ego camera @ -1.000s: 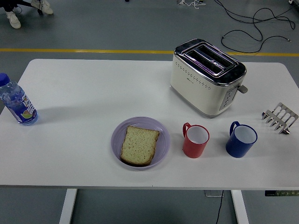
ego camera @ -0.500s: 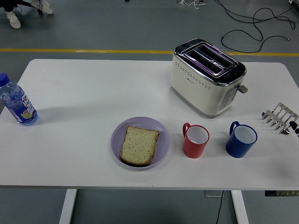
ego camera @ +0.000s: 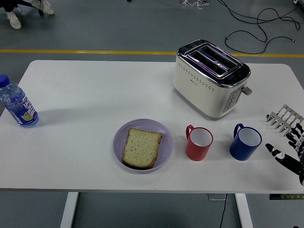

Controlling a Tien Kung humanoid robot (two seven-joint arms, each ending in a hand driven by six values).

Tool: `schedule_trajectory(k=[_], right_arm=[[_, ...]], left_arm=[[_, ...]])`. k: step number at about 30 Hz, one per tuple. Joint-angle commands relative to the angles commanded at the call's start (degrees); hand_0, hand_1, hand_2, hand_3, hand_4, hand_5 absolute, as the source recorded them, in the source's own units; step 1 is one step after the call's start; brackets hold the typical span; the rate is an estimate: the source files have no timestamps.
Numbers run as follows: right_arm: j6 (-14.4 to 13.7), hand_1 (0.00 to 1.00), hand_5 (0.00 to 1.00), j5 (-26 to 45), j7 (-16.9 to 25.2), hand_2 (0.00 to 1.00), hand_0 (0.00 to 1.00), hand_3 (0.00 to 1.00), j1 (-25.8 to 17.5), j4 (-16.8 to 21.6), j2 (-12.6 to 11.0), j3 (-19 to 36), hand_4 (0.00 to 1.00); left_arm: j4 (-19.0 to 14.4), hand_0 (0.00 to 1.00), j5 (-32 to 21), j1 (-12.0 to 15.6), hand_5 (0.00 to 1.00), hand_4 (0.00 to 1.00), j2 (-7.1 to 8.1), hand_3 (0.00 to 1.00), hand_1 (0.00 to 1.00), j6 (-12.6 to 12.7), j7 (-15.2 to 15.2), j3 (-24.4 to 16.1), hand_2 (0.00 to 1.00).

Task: Pick up the cup,pour liquid into bread,place the cup on the desk

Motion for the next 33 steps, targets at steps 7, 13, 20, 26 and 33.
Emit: schedule_trajectory(k=[7,13,20,26,33], right_arm=[[-2.2,0.868,0.134,-0.6,1.8,0.943,0.922,0.998,0.8,-1.5,1.1,-3.4,0.987],[-2.8,0.867,0.132,-0.8,2.1,0.943,0.926,0.998,2.0,-3.8,1.6,-5.0,0.987],[-3.1,0.866,0.127,-0.8,2.2,0.943,0.924,0.998,4.0,-6.9,2.4,-5.7,0.985],[-3.1,0.864,0.123,-1.0,2.1,0.944,0.927,0.998,5.6,-8.4,3.0,-5.8,0.985],[-3.1,0.864,0.122,-1.0,2.1,0.945,0.927,0.998,6.9,-9.3,3.5,-6.6,0.982]], left_arm=[[0.0,0.655,-0.2,-0.4,0.949,0.351,0.09,0.613,0.697,0.1,-0.1,0.1,0.719],[0.0,0.655,-1.2,-0.5,0.949,0.350,0.07,0.613,0.697,0.1,-0.2,0.9,0.719],[0.0,0.655,-3.0,-0.5,0.950,0.350,-0.14,0.613,0.697,0.3,-0.4,2.4,0.719],[0.0,0.655,-3.3,-0.7,0.951,0.351,-0.24,0.613,0.697,0.3,-0.4,2.9,0.718],[0.0,0.655,-3.1,-0.8,0.950,0.349,-0.19,0.613,0.697,0.2,-0.4,2.8,0.718]])
